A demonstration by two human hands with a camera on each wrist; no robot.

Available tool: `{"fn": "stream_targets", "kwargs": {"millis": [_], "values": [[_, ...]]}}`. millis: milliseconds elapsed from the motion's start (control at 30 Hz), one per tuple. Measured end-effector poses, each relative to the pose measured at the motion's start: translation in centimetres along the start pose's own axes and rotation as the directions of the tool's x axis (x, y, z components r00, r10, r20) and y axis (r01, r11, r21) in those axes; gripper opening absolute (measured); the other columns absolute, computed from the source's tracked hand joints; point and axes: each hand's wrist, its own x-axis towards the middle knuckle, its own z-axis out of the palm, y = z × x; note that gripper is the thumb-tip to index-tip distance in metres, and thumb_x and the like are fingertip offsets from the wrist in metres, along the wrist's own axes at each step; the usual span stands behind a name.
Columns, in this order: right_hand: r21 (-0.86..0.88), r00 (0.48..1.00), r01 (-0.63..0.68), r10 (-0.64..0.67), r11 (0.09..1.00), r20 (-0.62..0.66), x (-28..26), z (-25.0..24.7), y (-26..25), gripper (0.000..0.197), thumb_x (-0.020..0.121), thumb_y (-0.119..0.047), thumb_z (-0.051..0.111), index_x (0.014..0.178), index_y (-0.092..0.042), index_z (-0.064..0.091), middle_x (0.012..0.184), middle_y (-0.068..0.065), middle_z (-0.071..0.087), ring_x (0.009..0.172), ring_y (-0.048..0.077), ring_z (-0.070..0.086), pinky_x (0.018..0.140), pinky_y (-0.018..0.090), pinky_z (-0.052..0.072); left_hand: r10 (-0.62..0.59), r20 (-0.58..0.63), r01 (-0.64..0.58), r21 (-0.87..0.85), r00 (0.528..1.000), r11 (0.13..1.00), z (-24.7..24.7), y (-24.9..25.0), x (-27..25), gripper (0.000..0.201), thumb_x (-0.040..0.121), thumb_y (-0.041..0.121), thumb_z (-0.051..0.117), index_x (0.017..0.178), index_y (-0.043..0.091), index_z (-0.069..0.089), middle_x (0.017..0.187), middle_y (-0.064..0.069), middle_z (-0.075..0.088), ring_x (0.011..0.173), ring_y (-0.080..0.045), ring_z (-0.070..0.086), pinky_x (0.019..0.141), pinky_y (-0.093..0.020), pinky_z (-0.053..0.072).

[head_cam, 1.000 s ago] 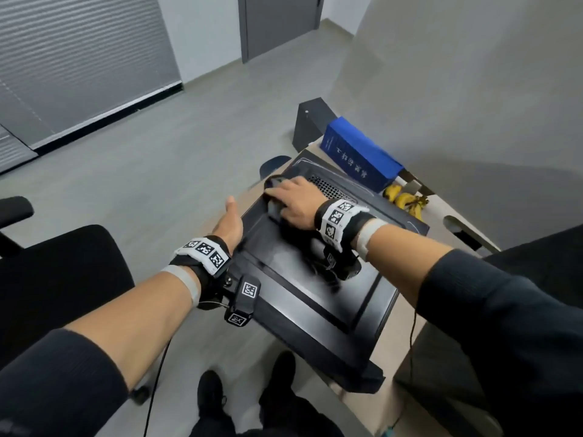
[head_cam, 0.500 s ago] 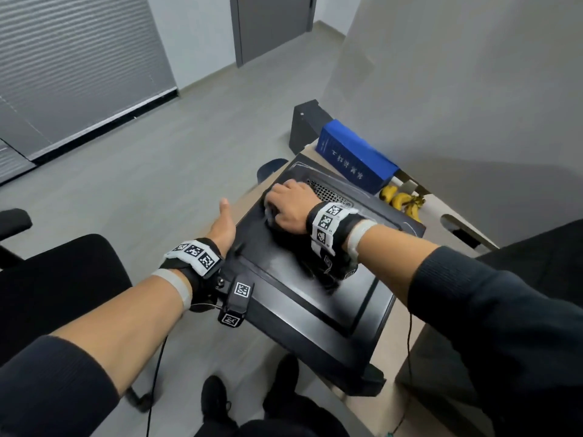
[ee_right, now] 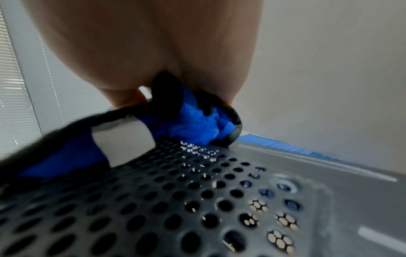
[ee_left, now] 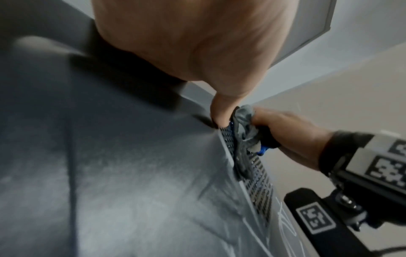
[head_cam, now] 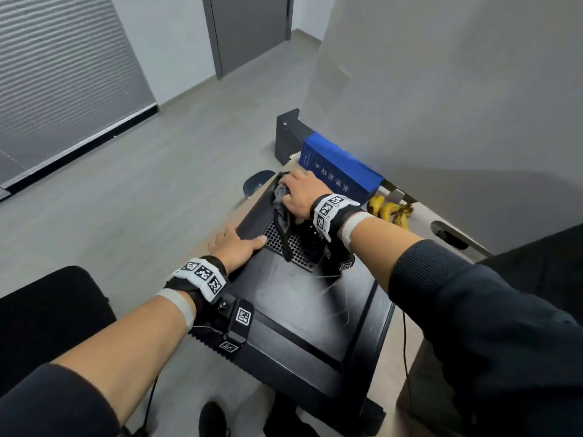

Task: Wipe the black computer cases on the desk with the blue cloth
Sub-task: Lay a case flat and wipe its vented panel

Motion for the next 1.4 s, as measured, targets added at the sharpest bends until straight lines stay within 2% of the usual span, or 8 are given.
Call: {"fn": "stream_targets", "kwargs": {"millis": [100, 267, 400, 700, 833, 967, 1200, 1400], "values": [[0.017, 1.0, -0.026, 0.026, 1.0, -0.001, -1.2, 0.0, -0.1, 0.048, 0.089, -0.027, 0.044, 0.136, -0.017, 0.049, 0.14, 0.006, 0.045, 0.126, 0.03, 0.039, 0.107, 0.043, 0.037, -0.044, -0.089, 0.061, 0.2, 0.995, 0.978, 0.2, 0.4, 0.0, 0.111, 0.045, 0.086, 0.057, 0.143, 0.035, 0.045, 0.139, -0.003, 0.055, 0.129, -0.033, 0.05, 0.107, -0.048, 0.042], [-0.015, 0.986, -0.162, 0.161, 0.987, -0.038, -7.4, 0.4, 3.7, 0.042, 0.089, -0.029, 0.045, 0.127, -0.013, 0.055, 0.13, 0.006, 0.047, 0.119, 0.031, 0.042, 0.099, 0.044, 0.043, -0.148, -0.006, 0.148, 0.043, 0.989, 0.988, -0.5, 1.4, 0.9, 0.128, 0.039, 0.085, 0.063, 0.149, 0.024, 0.04, 0.148, -0.01, 0.045, 0.131, -0.036, 0.049, 0.108, -0.051, 0.043], [0.005, 0.981, -0.182, 0.182, 0.983, -0.062, -10.2, 1.6, 5.5, 0.054, 0.089, -0.023, 0.046, 0.142, -0.016, 0.046, 0.14, 0.007, 0.045, 0.121, 0.034, 0.042, 0.106, 0.041, 0.036, -0.066, 0.035, 0.065, 0.044, 0.997, 0.997, -0.2, 3.5, 0.7, 0.123, 0.045, 0.073, 0.068, 0.151, 0.022, 0.032, 0.147, -0.011, 0.045, 0.13, -0.036, 0.048, 0.108, -0.05, 0.043], [0.084, 0.993, 0.111, -0.107, 0.99, -0.046, -2.5, 0.9, 0.5, 0.059, 0.088, -0.015, 0.056, 0.145, -0.007, 0.043, 0.153, 0.014, 0.038, 0.142, 0.028, 0.031, 0.118, 0.031, 0.017, -0.016, -0.035, 0.026, 0.308, 0.999, 0.951, 0.6, 3.6, 1.0, 0.102, 0.074, 0.052, 0.078, 0.154, 0.016, 0.027, 0.152, -0.015, 0.039, 0.139, -0.035, 0.038, 0.113, -0.044, 0.035], [-0.081, 0.966, 0.257, -0.253, 0.963, 0.06, 1.1, 1.7, -2.8, 0.058, 0.082, -0.024, 0.047, 0.138, -0.012, 0.052, 0.148, 0.009, 0.047, 0.138, 0.028, 0.037, 0.117, 0.04, 0.023, 0.004, -0.043, 0.012, 0.352, 0.999, 0.936, 0.8, 3.5, 1.2, 0.1, 0.079, 0.048, 0.075, 0.156, 0.015, 0.021, 0.156, -0.014, 0.033, 0.145, -0.032, 0.029, 0.118, -0.04, 0.027], [-0.15, 0.966, 0.249, -0.234, 0.957, 0.109, 2.7, 2.3, -3.1, 0.068, 0.07, -0.036, 0.031, 0.131, -0.019, 0.056, 0.138, 0.0, 0.054, 0.131, 0.026, 0.04, 0.108, 0.046, 0.033, 0.008, -0.043, 0.008, 0.349, 0.999, 0.937, 0.7, 3.3, 1.5, 0.105, 0.076, 0.053, 0.076, 0.157, 0.022, 0.017, 0.157, -0.012, 0.031, 0.145, -0.032, 0.028, 0.118, -0.042, 0.026], [0.051, 1.0, 0.007, -0.008, 0.999, 0.02, 0.2, 0.9, 1.1, 0.051, 0.084, -0.024, 0.047, 0.135, -0.013, 0.049, 0.139, 0.009, 0.047, 0.128, 0.03, 0.045, 0.106, 0.041, 0.039, -0.018, -0.034, 0.028, 0.32, 0.999, 0.947, 0.6, 3.2, 1.6, 0.108, 0.072, 0.055, 0.077, 0.158, 0.029, 0.017, 0.156, -0.013, 0.032, 0.144, -0.034, 0.028, 0.118, -0.043, 0.027], [0.031, 0.949, -0.313, 0.314, 0.949, -0.031, -7.4, 1.6, 6.6, 0.059, 0.085, -0.033, 0.039, 0.142, -0.016, 0.042, 0.137, 0.014, 0.051, 0.125, 0.036, 0.047, 0.104, 0.044, 0.042, -0.017, -0.033, 0.027, 0.34, 0.999, 0.94, 0.8, 3.2, 1.8, 0.115, 0.056, 0.064, 0.071, 0.156, 0.034, 0.023, 0.153, -0.01, 0.04, 0.14, -0.035, 0.035, 0.115, -0.049, 0.031]]}}
